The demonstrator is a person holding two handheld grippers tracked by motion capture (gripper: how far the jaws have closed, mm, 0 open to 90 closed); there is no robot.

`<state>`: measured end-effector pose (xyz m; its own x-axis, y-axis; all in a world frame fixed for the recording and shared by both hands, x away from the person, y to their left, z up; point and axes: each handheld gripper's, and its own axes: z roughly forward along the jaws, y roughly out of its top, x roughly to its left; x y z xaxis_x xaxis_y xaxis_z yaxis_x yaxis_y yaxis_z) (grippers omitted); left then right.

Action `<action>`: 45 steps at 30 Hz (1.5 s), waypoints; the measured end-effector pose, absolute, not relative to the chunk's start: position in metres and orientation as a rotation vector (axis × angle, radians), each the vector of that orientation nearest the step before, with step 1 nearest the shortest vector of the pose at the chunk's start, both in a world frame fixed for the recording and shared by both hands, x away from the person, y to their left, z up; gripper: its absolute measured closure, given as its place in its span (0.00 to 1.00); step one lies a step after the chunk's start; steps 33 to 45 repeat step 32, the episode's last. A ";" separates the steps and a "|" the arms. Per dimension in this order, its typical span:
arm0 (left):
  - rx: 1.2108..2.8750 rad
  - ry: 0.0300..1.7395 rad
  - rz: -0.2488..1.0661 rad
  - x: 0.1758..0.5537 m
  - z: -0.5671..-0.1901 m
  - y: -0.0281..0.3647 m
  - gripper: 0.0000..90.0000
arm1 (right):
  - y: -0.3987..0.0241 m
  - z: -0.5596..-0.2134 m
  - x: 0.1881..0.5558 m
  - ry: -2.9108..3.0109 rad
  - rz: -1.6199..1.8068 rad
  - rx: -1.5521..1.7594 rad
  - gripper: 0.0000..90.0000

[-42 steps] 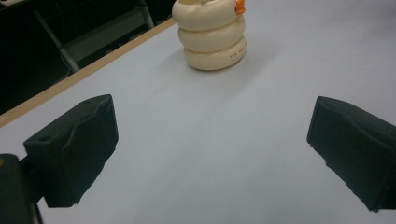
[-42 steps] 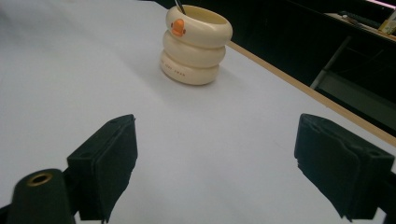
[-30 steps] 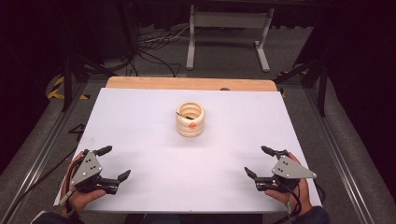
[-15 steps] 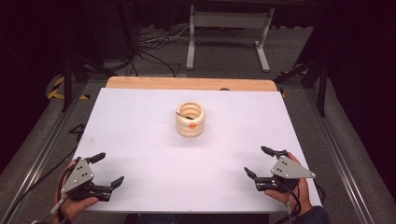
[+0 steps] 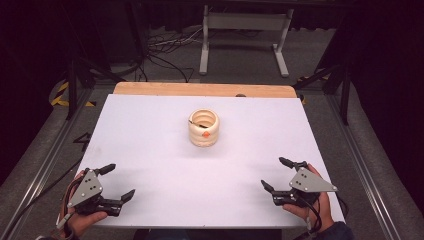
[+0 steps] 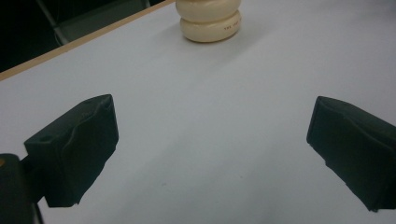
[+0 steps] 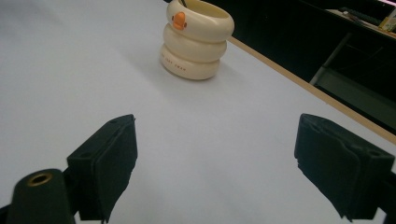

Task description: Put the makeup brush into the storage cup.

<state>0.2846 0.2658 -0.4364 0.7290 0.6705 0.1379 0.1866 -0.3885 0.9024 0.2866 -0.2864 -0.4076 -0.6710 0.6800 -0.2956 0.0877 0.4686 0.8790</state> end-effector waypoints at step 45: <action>1.933 0.641 0.608 0.294 -0.431 0.259 0.03 | -0.299 -0.409 0.286 2.044 1.177 0.708 0.16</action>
